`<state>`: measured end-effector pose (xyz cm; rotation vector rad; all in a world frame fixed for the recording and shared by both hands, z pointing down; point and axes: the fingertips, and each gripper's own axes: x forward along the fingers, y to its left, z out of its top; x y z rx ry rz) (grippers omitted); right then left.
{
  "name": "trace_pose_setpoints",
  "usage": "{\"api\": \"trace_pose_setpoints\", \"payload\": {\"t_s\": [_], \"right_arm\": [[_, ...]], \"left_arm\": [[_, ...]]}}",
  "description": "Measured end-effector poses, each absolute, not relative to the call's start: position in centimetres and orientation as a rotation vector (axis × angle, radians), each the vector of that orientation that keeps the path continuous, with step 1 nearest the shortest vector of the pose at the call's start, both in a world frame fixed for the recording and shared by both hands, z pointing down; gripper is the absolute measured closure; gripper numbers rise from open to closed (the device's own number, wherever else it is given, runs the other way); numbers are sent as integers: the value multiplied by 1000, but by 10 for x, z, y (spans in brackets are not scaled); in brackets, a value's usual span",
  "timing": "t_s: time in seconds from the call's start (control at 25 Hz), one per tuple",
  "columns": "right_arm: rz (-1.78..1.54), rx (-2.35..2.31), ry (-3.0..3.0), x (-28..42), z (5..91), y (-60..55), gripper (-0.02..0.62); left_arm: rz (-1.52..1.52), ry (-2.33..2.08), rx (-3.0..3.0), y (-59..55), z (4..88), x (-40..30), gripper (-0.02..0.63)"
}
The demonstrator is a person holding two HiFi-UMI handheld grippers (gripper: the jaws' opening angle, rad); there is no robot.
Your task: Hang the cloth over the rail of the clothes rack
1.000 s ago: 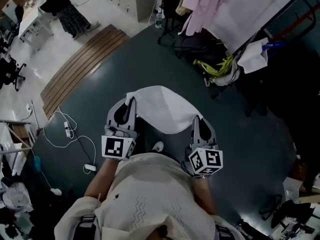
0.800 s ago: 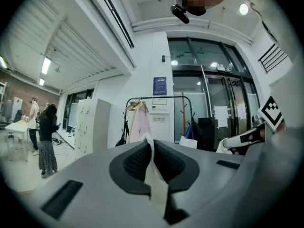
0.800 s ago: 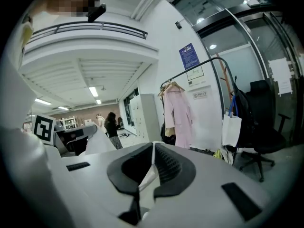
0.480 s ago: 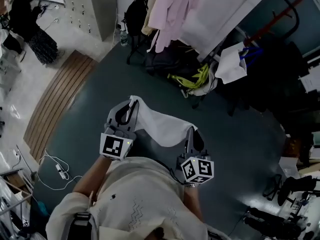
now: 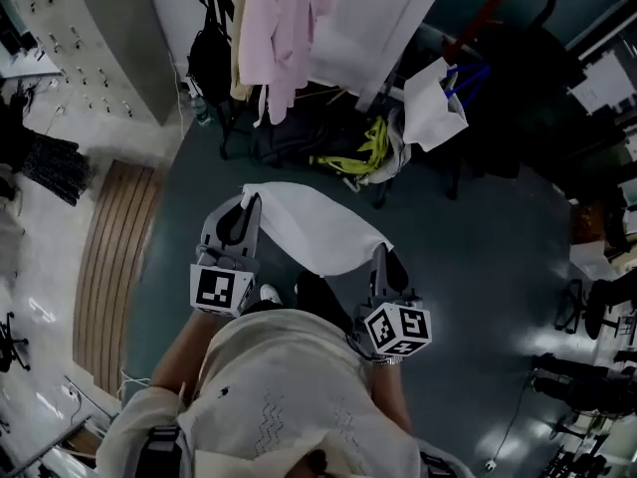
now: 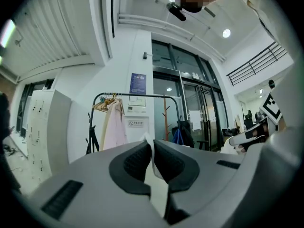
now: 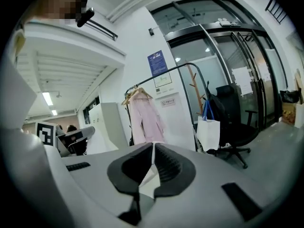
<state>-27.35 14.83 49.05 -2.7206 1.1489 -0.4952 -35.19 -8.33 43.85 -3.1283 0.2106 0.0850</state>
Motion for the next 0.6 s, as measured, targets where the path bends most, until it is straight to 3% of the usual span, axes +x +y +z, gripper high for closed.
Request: {"api": "trace_pose_setpoints", "payload": {"t_s": [0.6], "right_arm": [[-600, -2682, 1142, -55, 525, 63, 572]], "left_arm": [[-126, 285, -3089, -166, 473, -165, 581]]}}
